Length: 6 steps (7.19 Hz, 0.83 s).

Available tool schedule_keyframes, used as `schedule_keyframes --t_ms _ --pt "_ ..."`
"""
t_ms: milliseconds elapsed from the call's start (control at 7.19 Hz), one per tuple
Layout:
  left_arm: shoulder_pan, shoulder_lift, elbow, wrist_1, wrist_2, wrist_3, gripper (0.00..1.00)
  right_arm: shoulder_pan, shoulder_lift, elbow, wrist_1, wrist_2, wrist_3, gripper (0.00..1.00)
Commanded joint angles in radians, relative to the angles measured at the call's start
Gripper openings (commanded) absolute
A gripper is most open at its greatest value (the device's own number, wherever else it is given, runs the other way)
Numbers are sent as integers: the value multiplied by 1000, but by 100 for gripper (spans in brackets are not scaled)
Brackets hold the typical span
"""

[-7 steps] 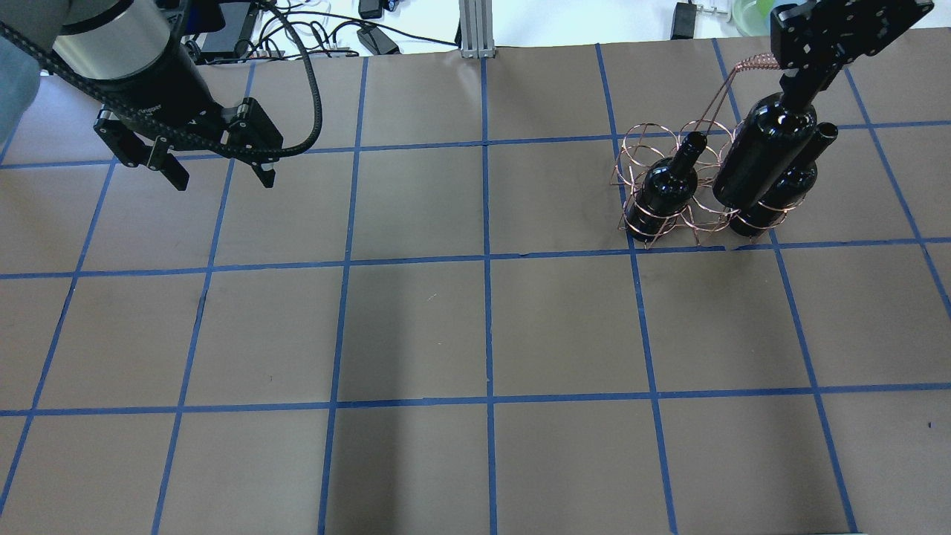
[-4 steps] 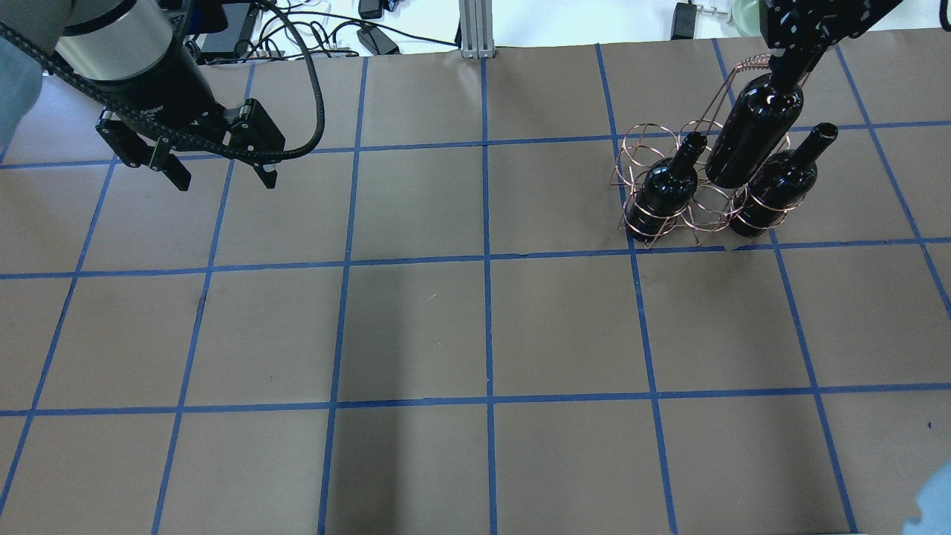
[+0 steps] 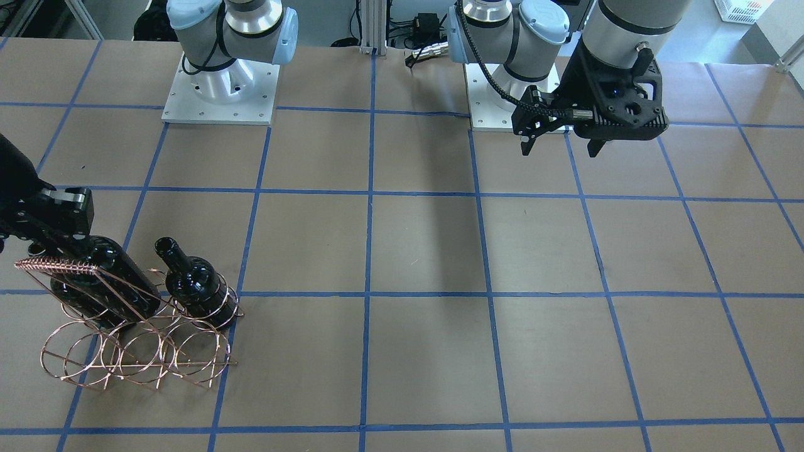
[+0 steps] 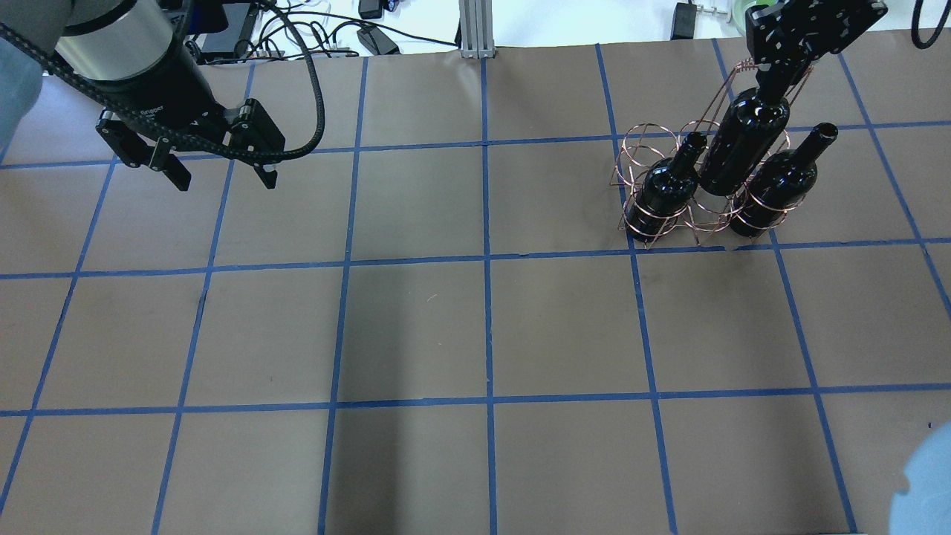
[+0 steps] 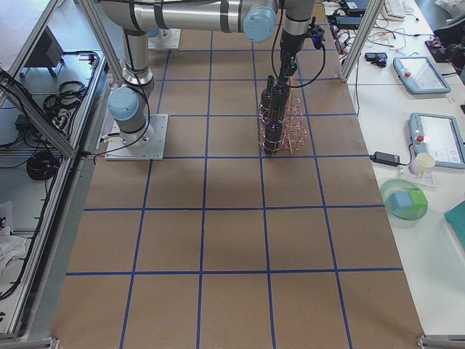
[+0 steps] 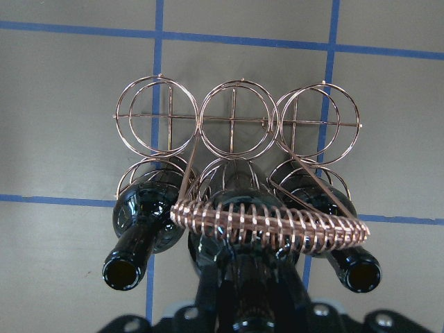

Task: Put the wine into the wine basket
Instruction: 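Lower the bottle down into the rack slot beside the other bottles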

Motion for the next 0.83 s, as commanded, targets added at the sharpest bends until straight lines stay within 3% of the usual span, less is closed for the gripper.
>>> schedule_keyframes --t_ms 0,695 --pt "0 2 0 -1 20 0 100 0 11 43 -29 13 -5 23" --pt "-2 -4 0 2 26 0 100 1 5 57 -50 13 -11 23"
